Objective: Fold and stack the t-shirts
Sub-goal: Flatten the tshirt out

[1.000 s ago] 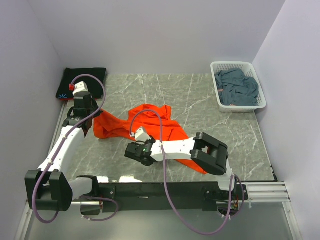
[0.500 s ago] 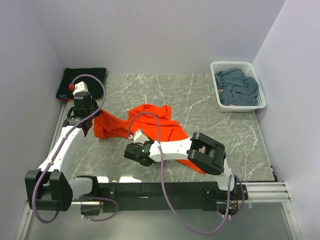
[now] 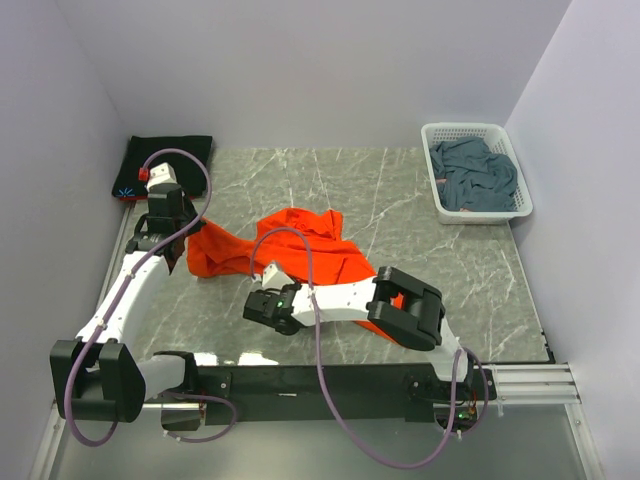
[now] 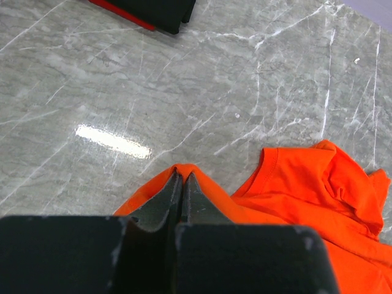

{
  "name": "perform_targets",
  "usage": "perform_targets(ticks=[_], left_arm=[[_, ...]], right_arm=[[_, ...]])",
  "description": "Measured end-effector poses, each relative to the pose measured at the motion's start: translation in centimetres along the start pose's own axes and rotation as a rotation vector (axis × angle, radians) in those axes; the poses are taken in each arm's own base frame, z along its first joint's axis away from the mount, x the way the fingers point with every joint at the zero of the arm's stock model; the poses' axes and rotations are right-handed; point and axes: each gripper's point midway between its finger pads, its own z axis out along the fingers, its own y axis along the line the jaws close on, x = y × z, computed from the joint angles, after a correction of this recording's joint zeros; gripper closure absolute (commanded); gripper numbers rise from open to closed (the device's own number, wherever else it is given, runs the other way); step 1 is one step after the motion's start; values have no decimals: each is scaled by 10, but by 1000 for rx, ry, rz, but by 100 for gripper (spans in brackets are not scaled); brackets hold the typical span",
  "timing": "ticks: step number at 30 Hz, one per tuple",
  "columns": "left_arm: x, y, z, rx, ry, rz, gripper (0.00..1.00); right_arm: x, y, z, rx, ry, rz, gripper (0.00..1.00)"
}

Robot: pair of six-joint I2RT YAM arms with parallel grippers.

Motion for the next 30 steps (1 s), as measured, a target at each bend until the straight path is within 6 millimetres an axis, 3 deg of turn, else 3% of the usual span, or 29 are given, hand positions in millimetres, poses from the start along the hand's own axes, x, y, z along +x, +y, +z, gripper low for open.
perform_targets(ticks=[6, 9, 14, 22, 27, 30], left_arm=[[0, 0, 0, 0, 0, 0, 99], [0, 0, 0, 0, 0, 0, 99], [0, 0, 0, 0, 0, 0, 99], [-1, 2, 0, -13, -4, -2, 99], [0, 8, 0, -47, 8, -12, 99], [-16, 2, 2, -61, 9, -25, 99]], right_arm=[[1, 3, -3, 0, 3, -17, 76], [4, 5, -4, -12, 12, -23, 92], [5, 6, -5, -16, 18, -27, 100], [2, -4, -14, -19, 14, -25, 100], [-24, -46, -41, -57, -45, 56, 100], [-44, -106, -52, -44, -88, 180, 100]])
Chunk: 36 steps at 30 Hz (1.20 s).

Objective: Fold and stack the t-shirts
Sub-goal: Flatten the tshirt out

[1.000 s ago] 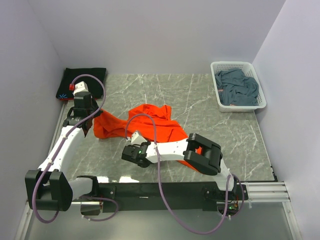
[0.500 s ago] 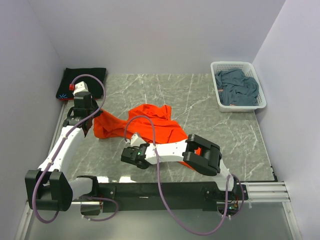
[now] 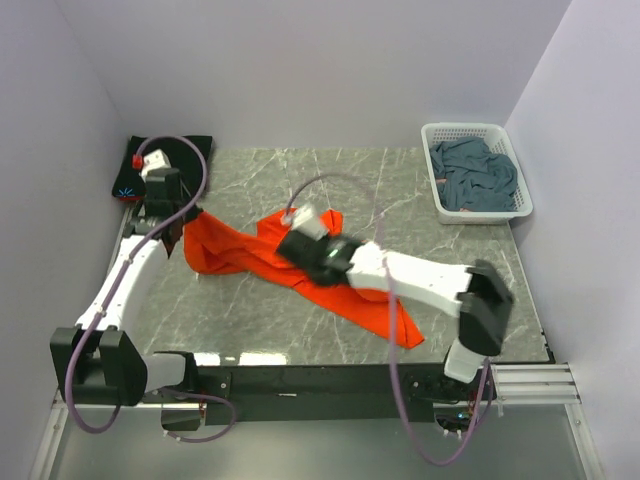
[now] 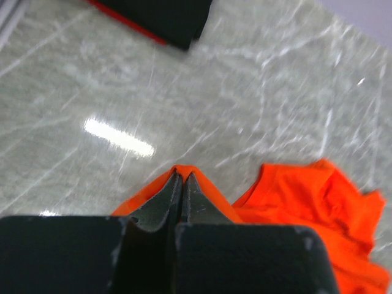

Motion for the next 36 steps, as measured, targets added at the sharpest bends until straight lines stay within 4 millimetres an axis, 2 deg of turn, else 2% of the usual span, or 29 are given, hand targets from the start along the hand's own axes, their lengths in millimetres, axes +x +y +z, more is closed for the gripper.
perform_targets(ticks=[3, 5, 8, 10, 12, 14, 17, 18, 20, 22, 23, 24, 25, 29, 31, 32, 34, 36], left_arm=[[-26, -11, 2, -5, -23, -21, 99], [-50, -21, 2, 1, -54, -38, 99], [-85, -31, 0, 5, -90, -72, 99], [-115, -39, -7, 15, -130, -94, 99], [-145, -44, -20, 30, -177, -123, 99], [-178, -49, -40, 55, -242, -155, 99], [-228, -60, -88, 123, -369, -199, 99], [-238, -62, -105, 146, -403, -208, 99], [-255, -63, -149, 202, -482, -227, 99], [-265, -59, -204, 261, -570, -245, 99], [-268, -55, -239, 301, -626, -256, 99], [-270, -51, -267, 332, -671, -263, 99], [-271, -45, -305, 376, -736, -272, 99], [-258, -24, -414, 511, -923, -280, 99], [-249, -15, -449, 553, -983, -277, 99], [-245, -11, -460, 564, -1002, -275, 99], [-240, -8, -466, 563, -1013, -264, 99], [-239, -8, -459, 546, -1002, -248, 99]], right_arm=[[-20, -69, -1, 72, -24, 123, 100], [-30, -120, 0, 145, -34, 204, 100], [-41, -181, -3, 231, -50, 295, 100], [-51, -223, -12, 283, -79, 359, 100], [-64, -258, -28, 325, -129, 410, 100], [-79, -290, -54, 362, -208, 455, 100], [-94, -323, -104, 389, -355, 501, 100], [-97, -331, -122, 388, -405, 514, 100], [-98, -345, -159, 380, -507, 540, 100], [-91, -359, -203, 363, -629, 575, 100], [-86, -365, -226, 349, -694, 589, 100], [-81, -367, -243, 329, -749, 596, 100], [-74, -370, -262, 308, -807, 601, 100], [-46, -368, -321, 209, -994, 591, 100], [-34, -366, -348, 159, -1083, 579, 100], [-30, -364, -356, 140, -1111, 572, 100], [-27, -358, -362, 107, -1131, 549, 100], [-27, -352, -357, 84, -1111, 521, 100]])
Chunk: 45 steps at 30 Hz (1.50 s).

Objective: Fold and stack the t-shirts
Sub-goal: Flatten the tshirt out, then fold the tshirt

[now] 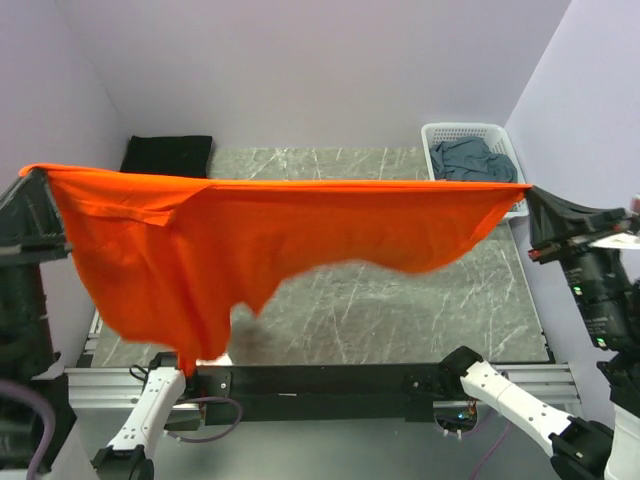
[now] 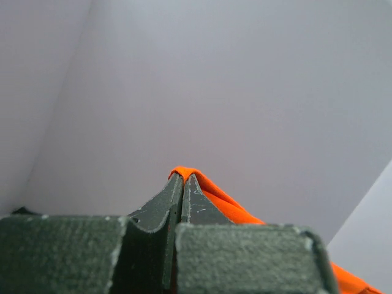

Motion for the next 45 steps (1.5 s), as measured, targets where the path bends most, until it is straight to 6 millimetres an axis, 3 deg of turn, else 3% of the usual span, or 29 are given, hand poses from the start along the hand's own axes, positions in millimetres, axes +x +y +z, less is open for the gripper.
perform_targets(ticks=[4, 7, 9, 11, 13, 14, 16, 19, 23, 28, 31, 37, 42, 45], left_arm=[[36, 19, 17, -46, 89, 60, 99], [88, 41, 40, -79, 194, 107, 99], [134, 62, 52, -105, 285, 136, 99], [196, 90, 61, -136, 406, 164, 99], [274, 130, 63, -188, 566, 193, 99], [300, 143, 59, -206, 623, 202, 99], [375, 184, 46, -265, 796, 227, 99], [447, 224, 21, -318, 980, 247, 99], [508, 249, 16, -312, 1101, 249, 99], [561, 269, 31, -301, 1172, 242, 99], [581, 276, 42, -300, 1187, 234, 99], [594, 274, 70, -285, 1168, 209, 99], [596, 266, 111, -251, 1115, 203, 99], [604, 268, 116, -250, 1117, 192, 99]], right_arm=[[31, 8, 15, -17, 111, -48, 100], [77, 14, 34, 2, 226, -99, 100], [115, 16, 47, 18, 310, -142, 100], [172, 20, 61, 32, 433, -210, 100], [229, 24, 72, 36, 546, -281, 100], [255, 25, 76, 38, 604, -318, 100], [314, 28, 84, 35, 714, -393, 100], [389, 25, 86, 23, 871, -481, 100], [460, 10, 91, 30, 1015, -548, 100], [508, -6, 110, 44, 1101, -607, 100], [520, -14, 128, 55, 1107, -619, 100], [518, -28, 161, 86, 1067, -619, 100], [511, -39, 189, 119, 1023, -620, 100], [515, -46, 198, 130, 1018, -624, 100]])
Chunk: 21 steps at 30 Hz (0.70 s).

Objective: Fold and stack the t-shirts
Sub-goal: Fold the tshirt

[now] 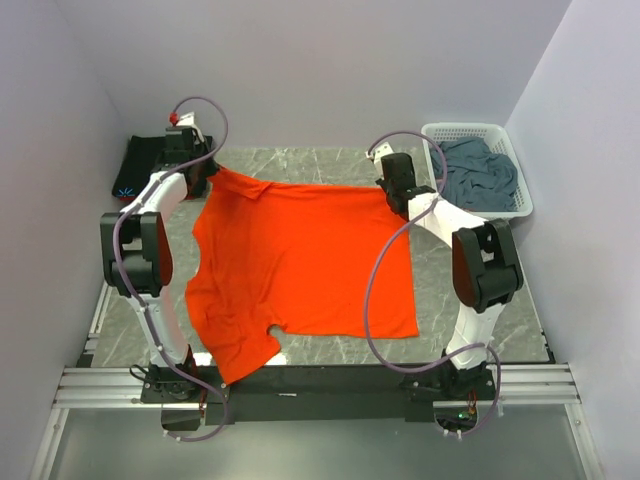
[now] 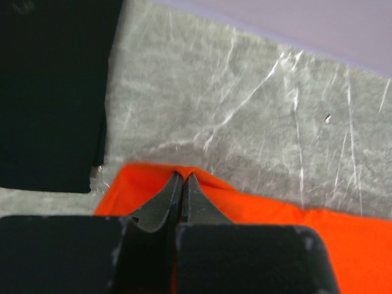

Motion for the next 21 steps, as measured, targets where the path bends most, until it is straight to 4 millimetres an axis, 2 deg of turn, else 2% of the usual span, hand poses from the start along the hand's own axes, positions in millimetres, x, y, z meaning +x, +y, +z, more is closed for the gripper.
perform_targets(ticks=[7, 11, 15, 21], left_arm=[[29, 4, 7, -7, 91, -51, 99], [30, 2, 0, -11, 105, -87, 99], [28, -3, -18, -18, 115, -144, 99], [18, -14, -66, -15, 96, -232, 99]], right_arm=[[2, 7, 15, -16, 29, -19, 100], [4, 7, 14, -22, 43, -26, 100], [7, 6, 9, -29, 57, -26, 100], [2, -4, -10, -27, 48, 2, 100]])
